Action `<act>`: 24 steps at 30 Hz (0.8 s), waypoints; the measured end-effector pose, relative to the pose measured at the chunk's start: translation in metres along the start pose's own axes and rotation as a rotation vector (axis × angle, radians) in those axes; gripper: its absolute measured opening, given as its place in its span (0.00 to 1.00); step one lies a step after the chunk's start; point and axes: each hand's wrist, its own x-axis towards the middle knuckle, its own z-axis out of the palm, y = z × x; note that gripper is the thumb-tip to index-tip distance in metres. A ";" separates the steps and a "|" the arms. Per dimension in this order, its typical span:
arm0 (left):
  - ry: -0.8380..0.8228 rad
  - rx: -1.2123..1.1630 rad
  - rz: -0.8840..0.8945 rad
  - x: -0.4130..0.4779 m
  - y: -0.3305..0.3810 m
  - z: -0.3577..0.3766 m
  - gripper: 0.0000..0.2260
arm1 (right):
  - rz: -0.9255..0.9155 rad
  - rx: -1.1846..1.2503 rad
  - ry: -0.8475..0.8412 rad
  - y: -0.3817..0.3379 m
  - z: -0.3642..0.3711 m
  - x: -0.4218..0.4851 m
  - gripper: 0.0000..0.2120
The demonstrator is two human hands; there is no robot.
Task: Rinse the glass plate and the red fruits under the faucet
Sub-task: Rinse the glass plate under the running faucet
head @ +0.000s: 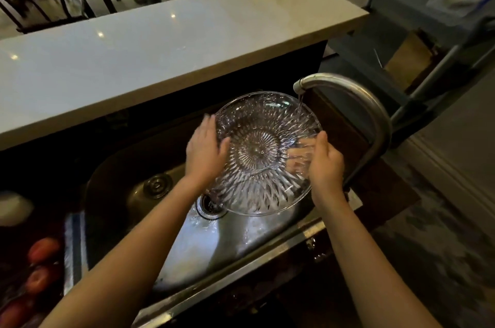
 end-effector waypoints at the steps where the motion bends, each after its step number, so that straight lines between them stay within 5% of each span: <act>1: -0.094 -0.131 -0.153 -0.004 -0.005 -0.007 0.28 | 0.012 0.010 0.000 -0.001 -0.002 0.003 0.20; 4: -0.459 -0.928 -0.544 -0.013 -0.015 -0.024 0.15 | 0.060 0.005 -0.056 -0.004 -0.008 0.013 0.21; 7: -0.502 -1.353 -0.611 -0.011 -0.026 -0.033 0.09 | 0.135 -0.091 -0.103 -0.004 -0.008 0.019 0.22; 11: -0.434 -1.288 -0.518 -0.006 -0.033 -0.044 0.12 | 0.031 -0.472 -0.127 -0.002 -0.010 0.018 0.20; 24: -0.056 -0.723 -0.276 -0.061 0.000 -0.105 0.13 | 0.474 -0.299 -0.441 0.058 0.057 0.009 0.13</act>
